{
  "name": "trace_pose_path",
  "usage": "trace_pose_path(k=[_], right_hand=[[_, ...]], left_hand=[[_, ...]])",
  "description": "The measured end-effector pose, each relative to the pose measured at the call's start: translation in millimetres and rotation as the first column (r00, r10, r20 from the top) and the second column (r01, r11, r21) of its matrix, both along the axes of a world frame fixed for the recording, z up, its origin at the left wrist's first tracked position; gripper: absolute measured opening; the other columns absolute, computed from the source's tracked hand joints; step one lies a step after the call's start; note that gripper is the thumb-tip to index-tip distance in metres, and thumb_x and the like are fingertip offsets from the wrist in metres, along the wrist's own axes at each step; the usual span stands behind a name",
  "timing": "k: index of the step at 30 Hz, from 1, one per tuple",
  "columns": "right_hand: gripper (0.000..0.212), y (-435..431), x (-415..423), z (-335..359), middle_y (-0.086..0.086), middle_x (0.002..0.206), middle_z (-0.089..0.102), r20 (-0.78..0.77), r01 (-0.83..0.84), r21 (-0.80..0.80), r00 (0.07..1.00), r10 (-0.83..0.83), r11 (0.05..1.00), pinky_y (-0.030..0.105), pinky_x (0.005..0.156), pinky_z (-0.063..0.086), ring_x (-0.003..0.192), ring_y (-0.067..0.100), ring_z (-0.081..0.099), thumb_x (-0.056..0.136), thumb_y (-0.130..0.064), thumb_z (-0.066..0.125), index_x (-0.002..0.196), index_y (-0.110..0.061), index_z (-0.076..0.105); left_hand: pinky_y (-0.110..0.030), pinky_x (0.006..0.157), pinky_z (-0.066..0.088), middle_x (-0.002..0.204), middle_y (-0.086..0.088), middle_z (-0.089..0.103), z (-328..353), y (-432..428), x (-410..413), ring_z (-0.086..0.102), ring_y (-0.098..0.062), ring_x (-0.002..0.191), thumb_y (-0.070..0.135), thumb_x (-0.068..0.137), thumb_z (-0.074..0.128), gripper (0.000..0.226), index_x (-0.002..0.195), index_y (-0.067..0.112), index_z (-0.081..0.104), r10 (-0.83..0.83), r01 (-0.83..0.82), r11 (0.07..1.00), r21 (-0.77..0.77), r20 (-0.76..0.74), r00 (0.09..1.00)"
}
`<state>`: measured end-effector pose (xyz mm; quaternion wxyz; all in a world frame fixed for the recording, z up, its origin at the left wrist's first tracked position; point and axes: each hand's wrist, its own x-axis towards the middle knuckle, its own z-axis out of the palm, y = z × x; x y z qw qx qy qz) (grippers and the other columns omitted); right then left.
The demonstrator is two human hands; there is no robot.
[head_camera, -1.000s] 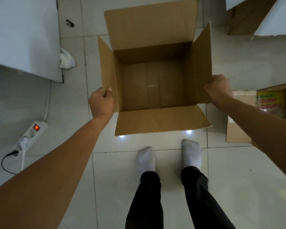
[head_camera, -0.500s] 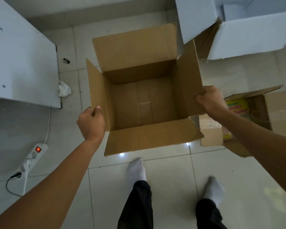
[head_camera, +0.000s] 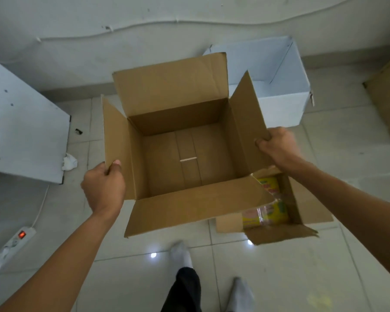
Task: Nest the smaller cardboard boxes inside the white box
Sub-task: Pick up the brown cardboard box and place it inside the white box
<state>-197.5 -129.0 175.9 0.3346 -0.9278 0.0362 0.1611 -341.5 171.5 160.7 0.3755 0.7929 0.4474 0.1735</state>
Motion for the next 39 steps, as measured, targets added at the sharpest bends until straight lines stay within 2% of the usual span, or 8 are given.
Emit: trace_pose_path(k=[5, 9, 15, 20, 24, 28, 34, 39], right_hand=[[0.015, -51, 52, 17, 0.013, 0.086, 0.064, -0.026, 0.049, 0.037, 0.999, -0.048, 0.998, 0.028, 0.044, 0.055, 0.060, 0.024, 0.066, 0.091, -0.016, 0.058, 0.103, -0.007, 0.059], [0.016, -89, 111, 35, 0.017, 0.088, 0.065, -0.018, 0.108, 0.000, 0.994, -0.108, 0.994, 0.033, 0.051, 0.055, 0.064, 0.028, 0.067, 0.088, -0.017, 0.060, 0.101, -0.006, 0.059], [0.023, -127, 189, 63, 0.019, 0.088, 0.065, 0.010, 0.089, -0.066, 0.996, -0.089, 0.994, 0.029, 0.047, 0.049, 0.060, 0.028, 0.064, 0.090, -0.018, 0.059, 0.105, -0.001, 0.059], [0.025, -153, 247, 70, 0.020, 0.089, 0.064, 0.048, 0.097, -0.035, 0.994, -0.095, 0.995, 0.023, 0.037, 0.052, 0.060, 0.028, 0.065, 0.090, -0.016, 0.058, 0.109, 0.001, 0.058], [0.020, -174, 294, 60, 0.021, 0.091, 0.062, 0.090, 0.074, 0.035, 0.993, -0.077, 0.997, 0.017, 0.032, 0.046, 0.058, 0.025, 0.062, 0.091, -0.017, 0.057, 0.104, -0.001, 0.057], [0.013, -186, 340, 41, 0.021, 0.086, 0.063, 0.119, 0.043, 0.087, 0.991, -0.054, 0.995, 0.019, 0.030, 0.046, 0.047, 0.021, 0.062, 0.087, -0.013, 0.056, 0.094, -0.002, 0.058], [0.009, -193, 394, -16, 0.021, 0.089, 0.066, 0.122, 0.042, 0.099, 0.991, -0.054, 0.994, 0.036, 0.038, 0.054, 0.063, 0.034, 0.068, 0.083, -0.010, 0.055, 0.090, -0.005, 0.059], [0.018, -195, 413, -71, 0.021, 0.099, 0.066, 0.126, 0.048, 0.089, 0.990, -0.059, 0.995, 0.033, 0.040, 0.055, 0.068, 0.031, 0.068, 0.086, -0.009, 0.054, 0.100, 0.000, 0.061]], left_hand=[[-0.023, 0.047, 0.027, 0.049, -0.004, 0.036, 18, -31, 57, 0.034, -0.015, 0.041, 0.022, 0.086, 0.062, 0.044, 0.052, 0.011, 0.036, -0.026, 0.026, 1.000, 0.001, 0.057, 0.998], [-0.024, 0.048, 0.035, 0.054, -0.003, 0.048, 26, -48, 113, 0.043, -0.012, 0.044, 0.022, 0.081, 0.065, 0.032, 0.064, -0.003, 0.054, -0.051, 0.058, 0.997, -0.055, 0.119, 0.992], [-0.023, 0.047, 0.036, 0.064, -0.007, 0.054, 47, -78, 201, 0.049, -0.018, 0.052, 0.025, 0.075, 0.067, 0.035, 0.078, -0.009, 0.060, -0.084, 0.092, 0.994, -0.053, 0.138, 0.987], [-0.024, 0.050, 0.034, 0.058, -0.006, 0.044, 53, -108, 269, 0.044, -0.017, 0.051, 0.022, 0.075, 0.066, 0.033, 0.065, -0.005, 0.052, -0.111, 0.121, 0.992, -0.042, 0.182, 0.977], [-0.014, 0.035, 0.025, 0.049, 0.004, 0.039, 52, -135, 322, 0.037, -0.007, 0.039, 0.018, 0.074, 0.065, 0.022, 0.059, 0.011, 0.052, -0.102, 0.102, 0.995, 0.005, 0.144, 0.984], [-0.022, 0.044, 0.031, 0.052, 0.004, 0.039, 39, -159, 368, 0.040, -0.012, 0.049, 0.022, 0.075, 0.065, 0.023, 0.059, 0.012, 0.051, -0.059, 0.054, 0.998, 0.040, 0.113, 0.992], [-0.020, 0.044, 0.030, 0.050, 0.006, 0.038, -14, -182, 425, 0.037, -0.007, 0.043, 0.024, 0.080, 0.063, 0.043, 0.049, 0.017, 0.035, -0.011, 0.002, 0.994, 0.106, 0.089, 0.996], [-0.022, 0.044, 0.034, 0.052, 0.010, 0.042, -64, -190, 455, 0.042, -0.006, 0.048, 0.020, 0.079, 0.059, 0.035, 0.050, 0.020, 0.039, -0.022, 0.019, 0.996, 0.092, 0.028, 0.999]])
